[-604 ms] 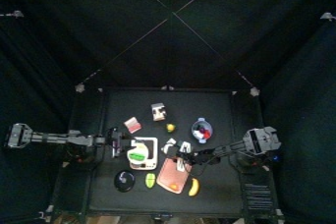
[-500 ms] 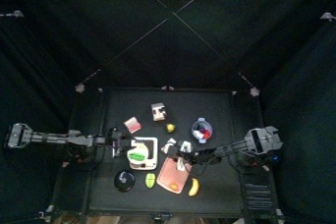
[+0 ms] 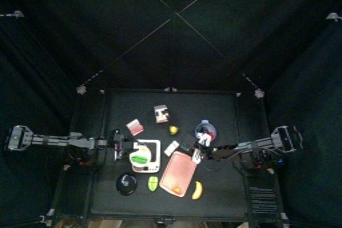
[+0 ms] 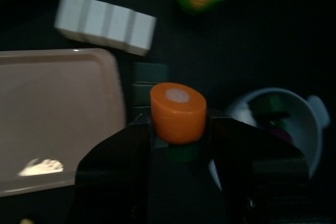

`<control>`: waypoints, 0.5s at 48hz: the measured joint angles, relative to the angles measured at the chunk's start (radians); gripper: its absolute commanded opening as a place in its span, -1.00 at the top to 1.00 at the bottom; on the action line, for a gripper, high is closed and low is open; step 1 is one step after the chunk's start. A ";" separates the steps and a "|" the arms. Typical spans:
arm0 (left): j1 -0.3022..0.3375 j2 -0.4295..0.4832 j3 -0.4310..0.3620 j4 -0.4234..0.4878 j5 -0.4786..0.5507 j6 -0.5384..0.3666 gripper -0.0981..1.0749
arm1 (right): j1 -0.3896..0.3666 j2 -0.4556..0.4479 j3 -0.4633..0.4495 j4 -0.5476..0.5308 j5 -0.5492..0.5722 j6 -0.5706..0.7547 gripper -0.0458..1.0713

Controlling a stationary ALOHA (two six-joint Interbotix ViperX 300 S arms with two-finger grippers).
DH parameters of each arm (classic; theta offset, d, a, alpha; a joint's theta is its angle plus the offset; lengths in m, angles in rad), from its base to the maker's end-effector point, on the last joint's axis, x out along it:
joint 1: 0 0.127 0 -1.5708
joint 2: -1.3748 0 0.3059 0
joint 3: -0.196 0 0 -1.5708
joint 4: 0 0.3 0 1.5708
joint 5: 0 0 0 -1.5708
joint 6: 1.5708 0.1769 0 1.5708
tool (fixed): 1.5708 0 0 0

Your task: Place carrot top into bowl

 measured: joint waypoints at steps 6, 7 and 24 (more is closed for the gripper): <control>0.000 0.000 0.000 0.000 0.003 0.000 -0.59 | -0.075 -0.020 0.051 0.011 0.023 0.002 -0.23; 0.000 0.000 0.000 0.000 0.005 0.000 -0.59 | -0.091 -0.020 0.061 0.012 0.021 0.002 -0.23; 0.000 0.002 0.000 0.000 0.005 -0.002 -0.59 | -0.198 -0.003 0.101 0.043 -0.035 0.002 -0.25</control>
